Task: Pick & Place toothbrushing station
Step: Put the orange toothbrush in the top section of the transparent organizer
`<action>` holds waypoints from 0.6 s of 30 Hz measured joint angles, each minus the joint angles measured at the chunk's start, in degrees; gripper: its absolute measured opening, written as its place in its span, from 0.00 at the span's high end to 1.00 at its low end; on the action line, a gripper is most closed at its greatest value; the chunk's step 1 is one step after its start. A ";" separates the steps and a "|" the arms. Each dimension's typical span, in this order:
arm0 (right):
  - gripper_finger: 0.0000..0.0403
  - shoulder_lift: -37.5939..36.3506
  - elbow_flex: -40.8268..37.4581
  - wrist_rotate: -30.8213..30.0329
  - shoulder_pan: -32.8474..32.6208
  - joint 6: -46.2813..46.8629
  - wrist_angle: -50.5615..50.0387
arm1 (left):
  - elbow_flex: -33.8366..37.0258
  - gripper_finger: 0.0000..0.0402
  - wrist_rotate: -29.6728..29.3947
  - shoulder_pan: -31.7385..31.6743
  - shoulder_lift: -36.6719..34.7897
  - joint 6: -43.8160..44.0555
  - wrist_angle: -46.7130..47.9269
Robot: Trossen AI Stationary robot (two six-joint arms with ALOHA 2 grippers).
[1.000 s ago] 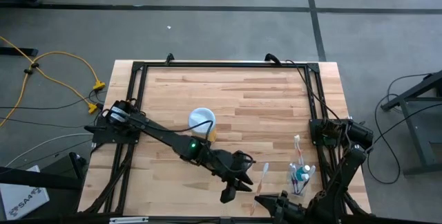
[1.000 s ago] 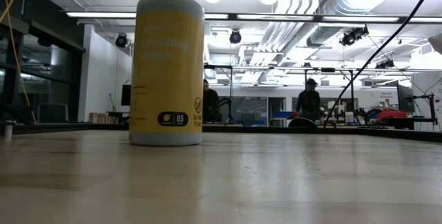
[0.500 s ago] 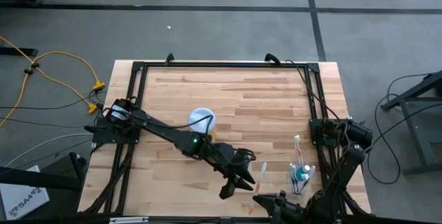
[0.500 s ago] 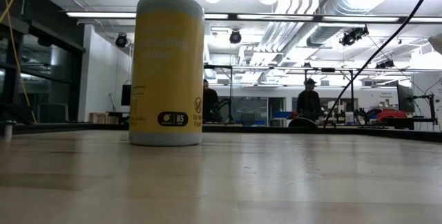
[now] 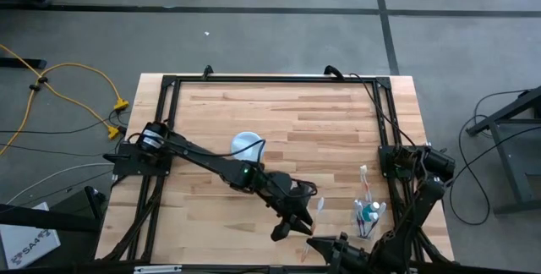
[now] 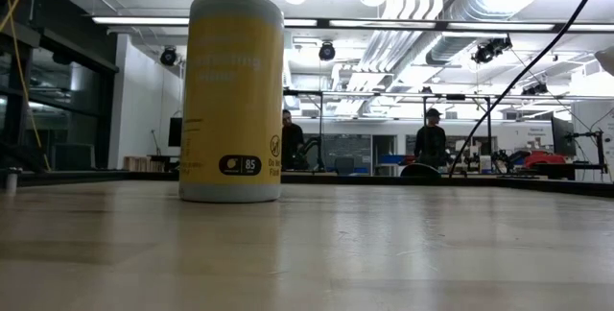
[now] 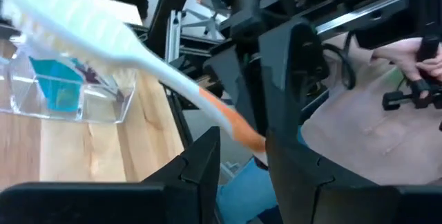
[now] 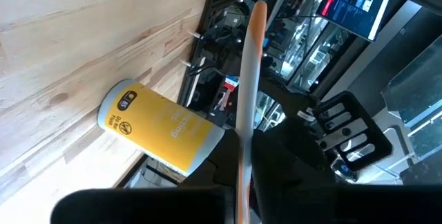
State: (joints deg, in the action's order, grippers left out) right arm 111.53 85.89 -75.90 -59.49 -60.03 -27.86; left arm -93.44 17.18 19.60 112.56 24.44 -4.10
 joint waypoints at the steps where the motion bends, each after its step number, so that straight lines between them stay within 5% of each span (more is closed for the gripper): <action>1: 0.97 0.00 0.00 0.07 0.06 -0.04 0.06 | -0.01 0.72 0.41 -0.11 0.15 0.23 -0.30; 12: 0.97 0.02 0.00 0.40 0.68 -0.20 0.28 | 0.04 0.73 3.95 -1.28 1.11 0.40 -4.95; 18: 0.97 0.05 -0.02 1.04 0.66 -0.65 -0.30 | 0.04 0.93 4.28 -1.28 1.11 0.76 -4.79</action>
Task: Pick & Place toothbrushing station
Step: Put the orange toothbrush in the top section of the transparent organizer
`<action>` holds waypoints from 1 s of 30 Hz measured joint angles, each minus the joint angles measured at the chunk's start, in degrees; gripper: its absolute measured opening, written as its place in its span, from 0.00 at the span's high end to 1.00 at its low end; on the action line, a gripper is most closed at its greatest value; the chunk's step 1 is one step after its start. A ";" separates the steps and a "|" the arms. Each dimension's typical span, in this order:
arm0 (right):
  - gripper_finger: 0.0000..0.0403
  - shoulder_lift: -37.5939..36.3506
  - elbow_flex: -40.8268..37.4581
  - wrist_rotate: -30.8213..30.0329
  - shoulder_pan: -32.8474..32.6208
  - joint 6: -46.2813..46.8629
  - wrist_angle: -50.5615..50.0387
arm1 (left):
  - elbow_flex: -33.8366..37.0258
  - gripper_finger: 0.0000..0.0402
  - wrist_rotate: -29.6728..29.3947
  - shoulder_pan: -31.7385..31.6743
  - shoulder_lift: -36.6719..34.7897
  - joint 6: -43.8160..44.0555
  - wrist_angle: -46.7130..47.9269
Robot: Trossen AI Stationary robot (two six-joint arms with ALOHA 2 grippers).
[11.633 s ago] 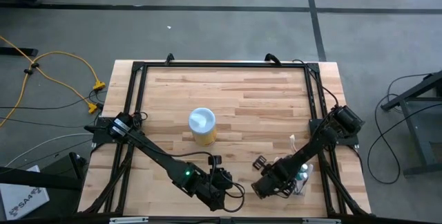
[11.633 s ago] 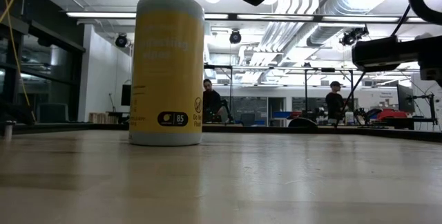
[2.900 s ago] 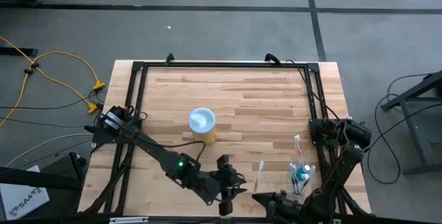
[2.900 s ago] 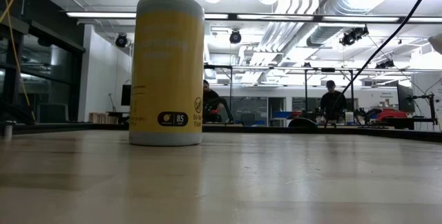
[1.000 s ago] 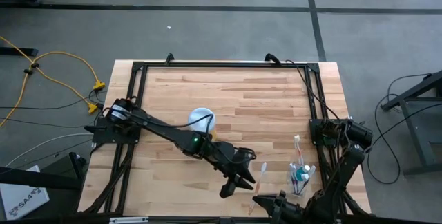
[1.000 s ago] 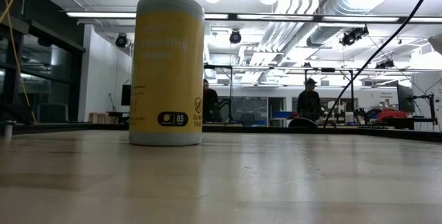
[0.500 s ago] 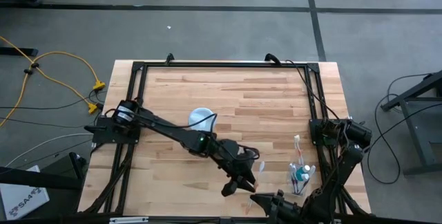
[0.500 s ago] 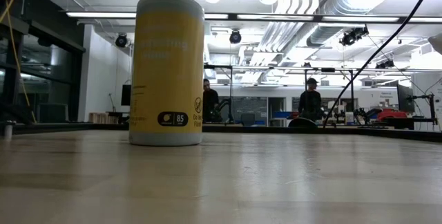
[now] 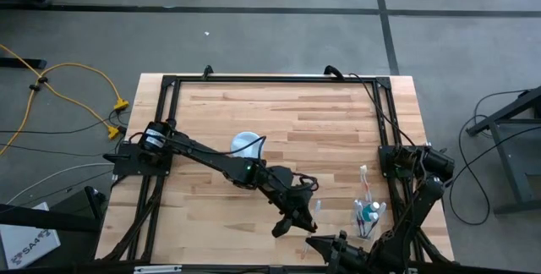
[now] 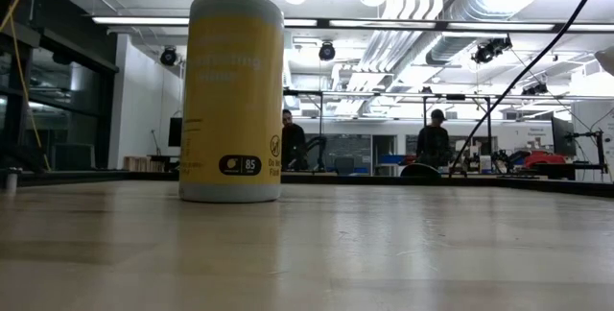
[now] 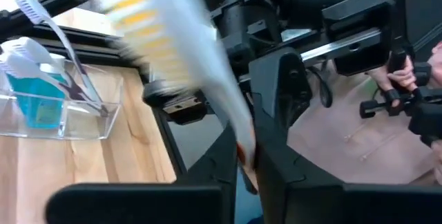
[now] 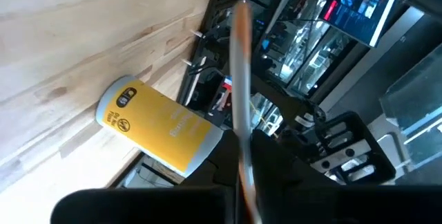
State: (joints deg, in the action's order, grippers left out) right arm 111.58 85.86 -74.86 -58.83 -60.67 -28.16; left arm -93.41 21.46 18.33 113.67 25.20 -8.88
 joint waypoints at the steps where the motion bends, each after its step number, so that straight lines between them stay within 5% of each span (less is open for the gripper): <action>1: 0.97 0.04 -0.01 -0.01 0.00 -0.27 -0.03 | -0.02 0.95 0.14 0.00 -0.02 0.10 -0.05; 18: 0.70 0.01 0.00 3.93 0.09 6.65 -0.22 | -0.02 0.96 0.72 1.30 -0.02 -0.73 1.81; 30: 0.62 -0.03 0.02 1.31 -2.08 11.00 -1.15 | -0.02 0.96 -0.80 0.65 -0.02 -2.00 4.68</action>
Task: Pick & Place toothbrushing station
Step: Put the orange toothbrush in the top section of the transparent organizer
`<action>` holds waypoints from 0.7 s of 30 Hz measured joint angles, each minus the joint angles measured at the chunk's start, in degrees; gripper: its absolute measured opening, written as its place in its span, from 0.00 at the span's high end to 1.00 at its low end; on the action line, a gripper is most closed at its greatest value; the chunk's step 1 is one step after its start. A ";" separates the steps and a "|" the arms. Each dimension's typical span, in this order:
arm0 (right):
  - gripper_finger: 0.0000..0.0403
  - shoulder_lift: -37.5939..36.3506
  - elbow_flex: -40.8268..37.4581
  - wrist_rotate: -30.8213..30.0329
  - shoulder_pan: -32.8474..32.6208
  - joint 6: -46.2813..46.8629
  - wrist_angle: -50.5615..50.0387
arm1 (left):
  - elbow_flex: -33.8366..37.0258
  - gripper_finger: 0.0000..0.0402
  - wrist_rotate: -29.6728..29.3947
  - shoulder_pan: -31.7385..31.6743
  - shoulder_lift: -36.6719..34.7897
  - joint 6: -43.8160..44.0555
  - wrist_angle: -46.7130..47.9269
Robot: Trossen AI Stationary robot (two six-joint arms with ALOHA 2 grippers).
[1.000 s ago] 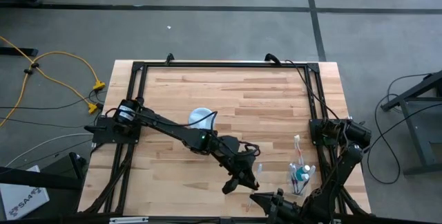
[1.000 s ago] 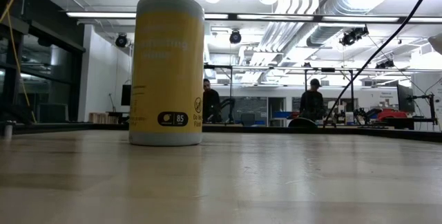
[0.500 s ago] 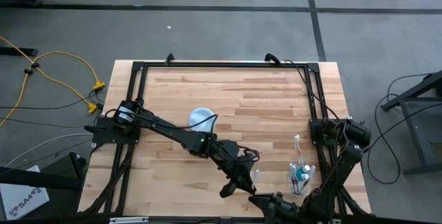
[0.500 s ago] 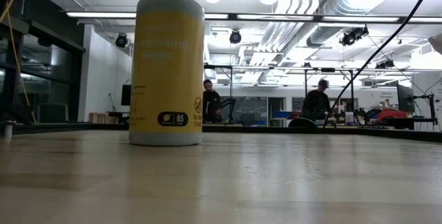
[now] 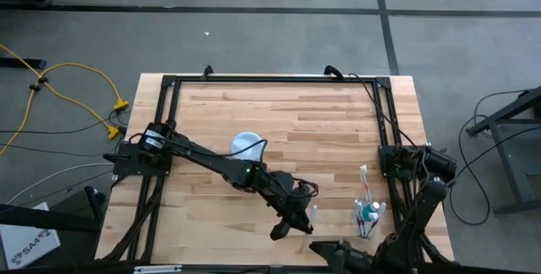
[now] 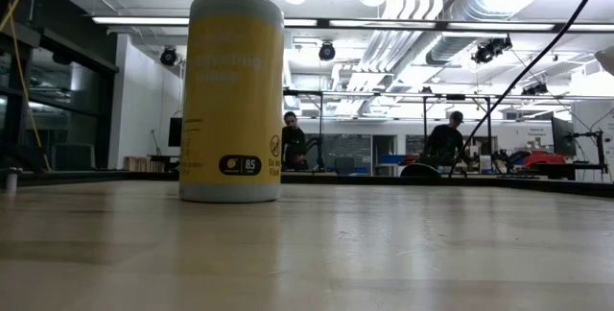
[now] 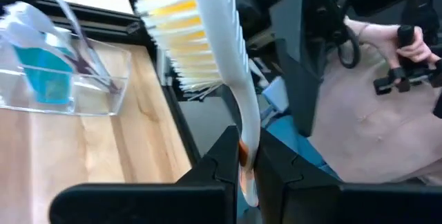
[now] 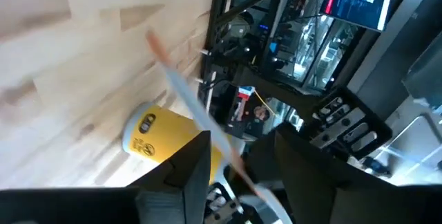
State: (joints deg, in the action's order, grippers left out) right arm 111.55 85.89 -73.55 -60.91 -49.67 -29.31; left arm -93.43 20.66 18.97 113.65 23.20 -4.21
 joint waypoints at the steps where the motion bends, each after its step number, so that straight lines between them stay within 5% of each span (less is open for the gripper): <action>1: 0.62 0.00 0.00 -0.09 -0.25 1.53 -0.02 | 0.00 0.96 -0.24 -0.11 0.00 0.00 -0.04; 5: 0.63 0.00 0.00 -0.76 -0.83 11.61 -0.06 | 0.00 0.96 -4.39 -0.12 -1.23 -2.86 2.49; 10: 0.63 -0.51 0.00 -0.51 -0.29 25.26 -1.03 | 0.00 0.96 -25.07 3.92 -6.51 -11.92 11.90; 16: 0.63 -6.67 0.02 14.50 3.69 42.56 -2.50 | -0.09 0.96 -43.02 12.29 -9.31 -19.62 13.05; 21: 0.63 -12.67 0.07 23.98 8.77 53.04 -4.79 | -0.07 0.96 -57.84 16.33 -8.87 -16.26 17.97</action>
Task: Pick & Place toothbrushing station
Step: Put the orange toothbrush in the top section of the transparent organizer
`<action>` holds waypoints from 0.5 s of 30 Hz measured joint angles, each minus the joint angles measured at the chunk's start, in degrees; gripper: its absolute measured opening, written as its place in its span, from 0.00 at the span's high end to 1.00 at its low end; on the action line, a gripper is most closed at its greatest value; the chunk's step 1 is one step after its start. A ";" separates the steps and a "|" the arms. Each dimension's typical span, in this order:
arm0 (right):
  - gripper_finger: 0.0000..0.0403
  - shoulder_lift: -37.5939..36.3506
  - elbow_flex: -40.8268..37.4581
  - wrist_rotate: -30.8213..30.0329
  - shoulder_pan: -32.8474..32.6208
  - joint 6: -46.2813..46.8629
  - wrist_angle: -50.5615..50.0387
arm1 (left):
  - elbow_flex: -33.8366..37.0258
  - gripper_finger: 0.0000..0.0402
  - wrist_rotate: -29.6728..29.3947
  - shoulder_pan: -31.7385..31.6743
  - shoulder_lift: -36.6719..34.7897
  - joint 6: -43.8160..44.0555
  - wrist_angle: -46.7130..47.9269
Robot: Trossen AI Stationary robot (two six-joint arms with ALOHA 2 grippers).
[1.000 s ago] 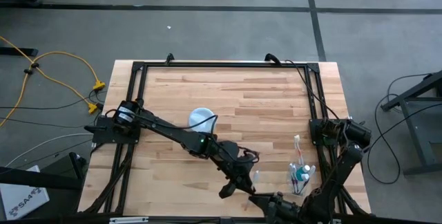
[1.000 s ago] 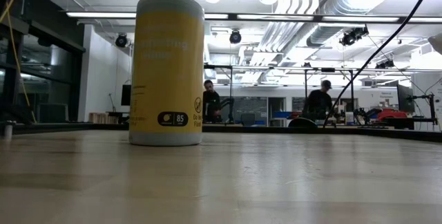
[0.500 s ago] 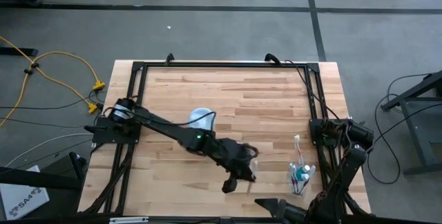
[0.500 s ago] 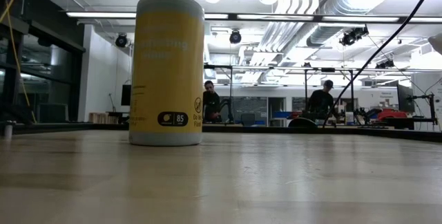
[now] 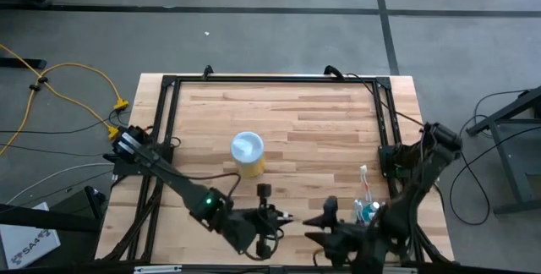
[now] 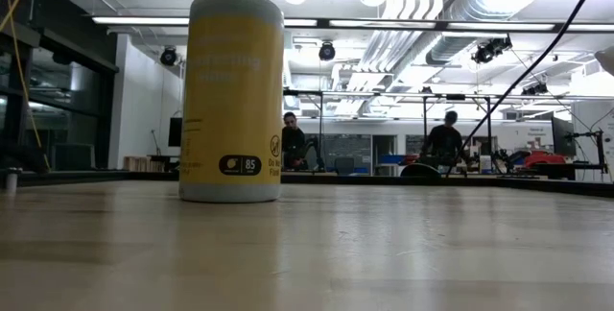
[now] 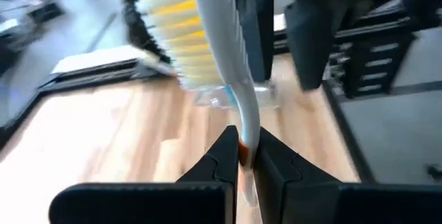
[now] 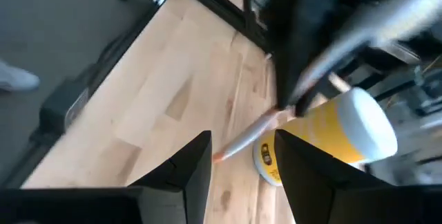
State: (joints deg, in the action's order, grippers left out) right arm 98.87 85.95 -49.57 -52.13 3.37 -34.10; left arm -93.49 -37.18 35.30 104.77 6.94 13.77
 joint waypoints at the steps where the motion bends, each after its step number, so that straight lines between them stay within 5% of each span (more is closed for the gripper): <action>1: 0.63 -0.71 0.00 1.21 0.74 0.96 -0.05 | 0.01 0.96 -1.88 0.49 0.05 0.61 0.61; 15: 0.63 -3.94 -0.07 9.50 5.78 -1.97 11.54 | 1.27 0.96 -20.29 6.55 2.85 -2.43 -9.02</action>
State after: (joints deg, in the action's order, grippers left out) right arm 94.94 85.89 -40.07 -46.35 1.41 -22.56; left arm -92.23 -57.47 41.86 107.62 4.51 4.74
